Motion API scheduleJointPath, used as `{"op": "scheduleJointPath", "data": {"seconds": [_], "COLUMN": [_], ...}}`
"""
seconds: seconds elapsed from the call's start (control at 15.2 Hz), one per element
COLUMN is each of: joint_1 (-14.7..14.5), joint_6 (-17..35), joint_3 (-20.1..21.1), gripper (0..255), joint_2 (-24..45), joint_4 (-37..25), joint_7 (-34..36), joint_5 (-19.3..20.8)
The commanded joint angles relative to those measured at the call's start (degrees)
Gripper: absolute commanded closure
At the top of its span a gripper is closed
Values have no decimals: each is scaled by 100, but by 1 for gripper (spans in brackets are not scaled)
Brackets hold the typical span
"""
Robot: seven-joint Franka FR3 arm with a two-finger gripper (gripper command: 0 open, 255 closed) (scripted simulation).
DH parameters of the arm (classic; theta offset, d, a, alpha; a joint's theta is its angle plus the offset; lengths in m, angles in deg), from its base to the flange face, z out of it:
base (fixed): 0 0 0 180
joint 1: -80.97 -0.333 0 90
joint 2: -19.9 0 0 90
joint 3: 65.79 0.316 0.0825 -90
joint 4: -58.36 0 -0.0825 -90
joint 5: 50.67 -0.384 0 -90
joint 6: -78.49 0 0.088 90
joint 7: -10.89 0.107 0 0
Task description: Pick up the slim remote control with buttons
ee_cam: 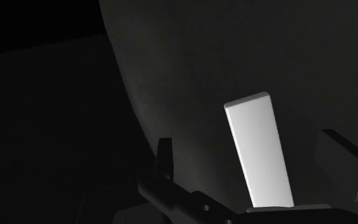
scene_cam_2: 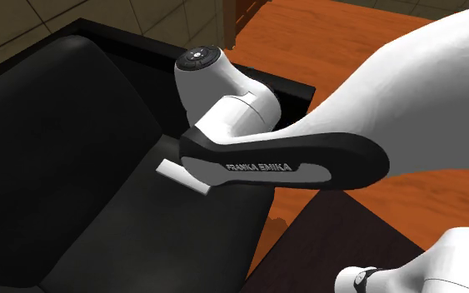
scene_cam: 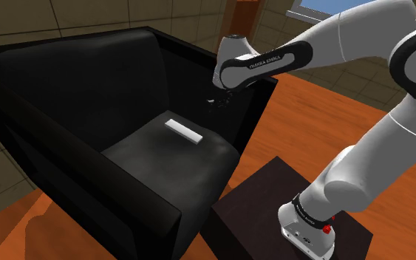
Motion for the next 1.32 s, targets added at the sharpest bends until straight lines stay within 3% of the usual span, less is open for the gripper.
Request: {"op": "scheduleJointPath", "data": {"seconds": [0.0, 0.79, 1.25], "joint_1": [-34, -301, -324], "joint_6": [206, 801, 1182], "joint_3": [34, 188, 155], "gripper": [0, 0, 0], "joint_2": [420, 2998, 3391], "joint_4": [-224, -2239, -2250], "joint_7": [-3, 20, 56], "joint_5": [2, 130, 176]}}
